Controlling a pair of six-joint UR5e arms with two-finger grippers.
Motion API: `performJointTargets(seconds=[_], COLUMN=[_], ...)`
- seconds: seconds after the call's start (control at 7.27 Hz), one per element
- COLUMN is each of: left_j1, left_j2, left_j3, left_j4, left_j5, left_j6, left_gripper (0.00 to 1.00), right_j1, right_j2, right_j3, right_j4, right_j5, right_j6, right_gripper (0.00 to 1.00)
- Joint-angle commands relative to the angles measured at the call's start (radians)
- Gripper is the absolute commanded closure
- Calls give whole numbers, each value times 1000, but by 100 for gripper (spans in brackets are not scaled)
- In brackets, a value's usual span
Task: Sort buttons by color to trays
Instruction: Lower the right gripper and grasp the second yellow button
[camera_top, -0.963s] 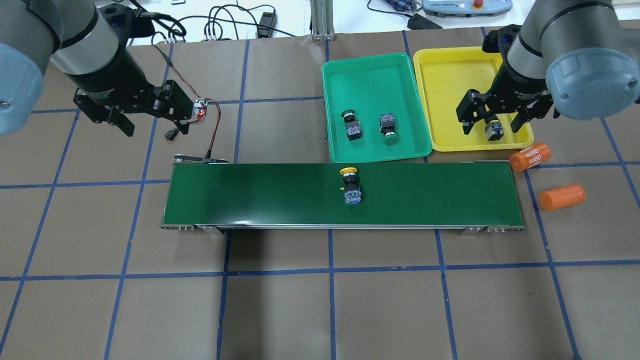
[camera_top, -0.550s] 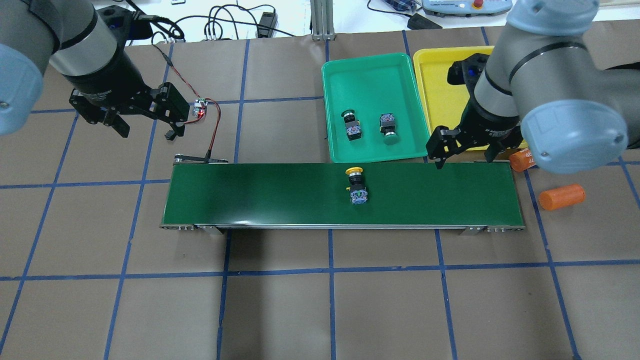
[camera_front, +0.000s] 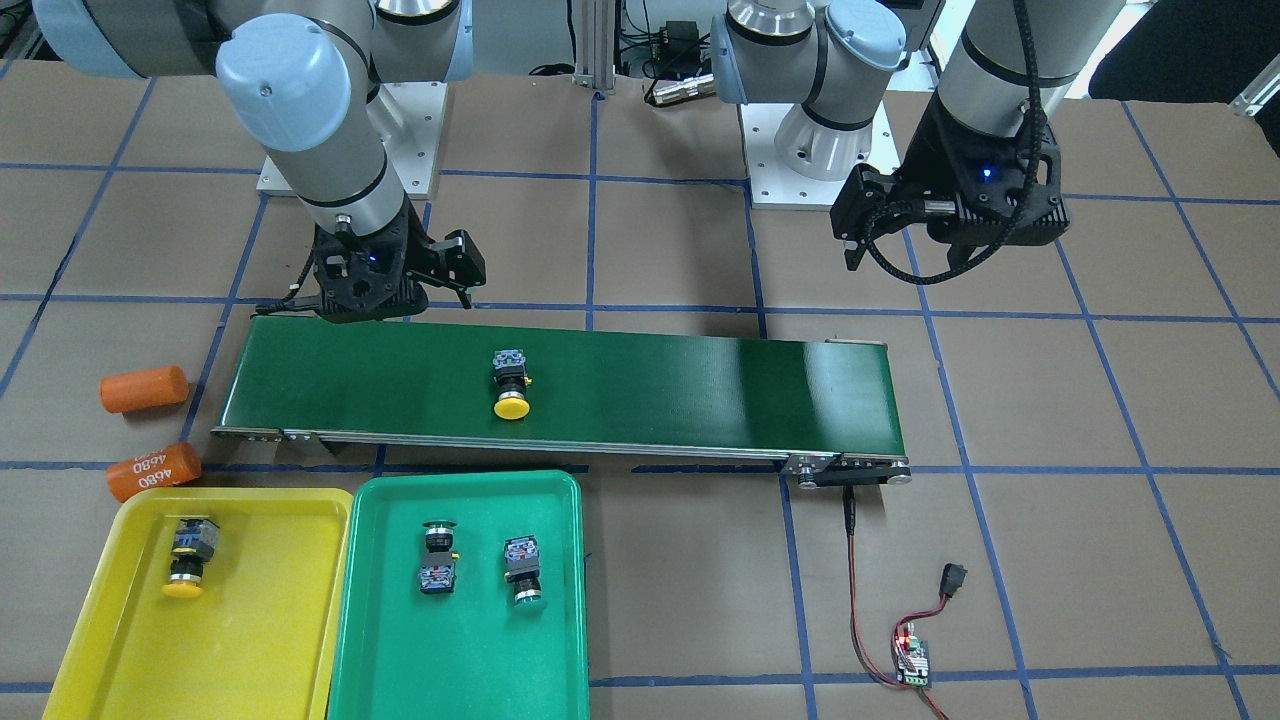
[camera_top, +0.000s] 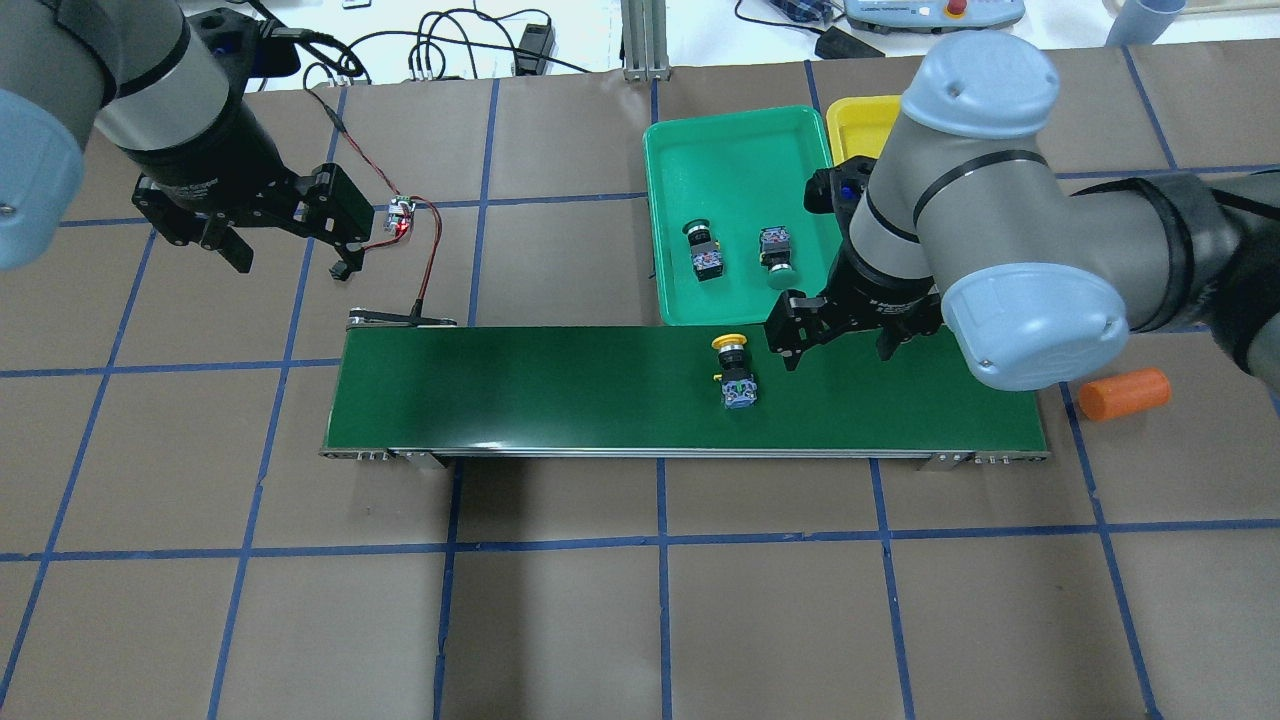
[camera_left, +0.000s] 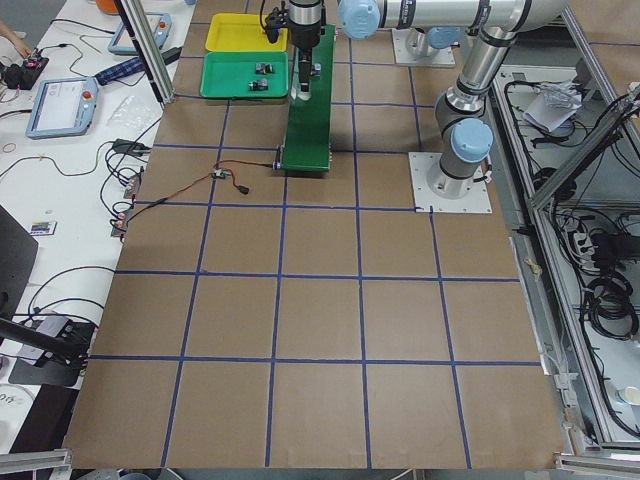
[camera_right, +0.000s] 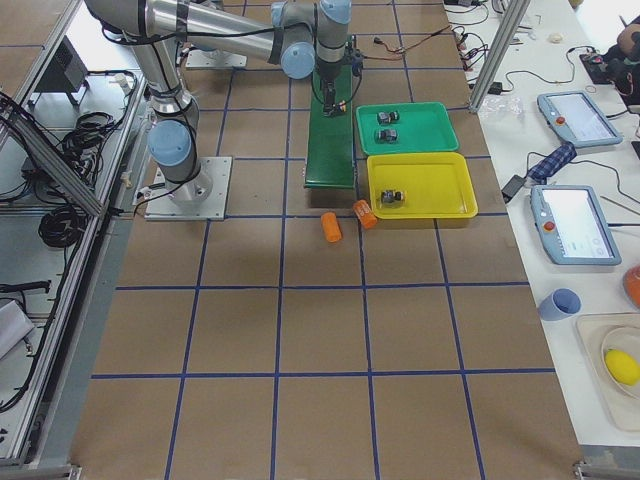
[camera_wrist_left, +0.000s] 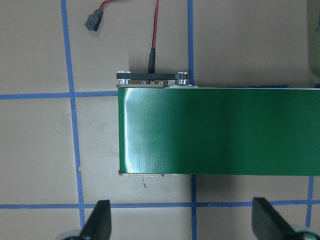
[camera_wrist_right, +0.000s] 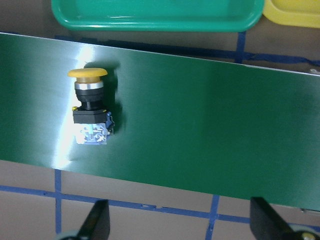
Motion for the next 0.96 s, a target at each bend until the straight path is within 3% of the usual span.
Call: performJointTargets(seconds=[0.0, 0.28, 0.55, 0.83], left_j1=[-3, -9, -12, -9], left_j2=[-4, -1, 28, 28], left_j3=[-7, -6, 20, 31], left_j4=[-1, -16, -149, -145], left_j5=[0, 3, 0, -6], left_j6=[-1, 0, 0, -14], left_gripper=[0, 0, 0, 0], right_j1=[58, 58, 58, 58], right_j2=[88, 120, 162, 189], right_j3=[1, 5, 5, 5], right_j4=[-74, -74, -100, -101], right_j5=[-11, -11, -11, -14], right_j6=[61, 61, 61, 63], right_gripper=[0, 0, 0, 0])
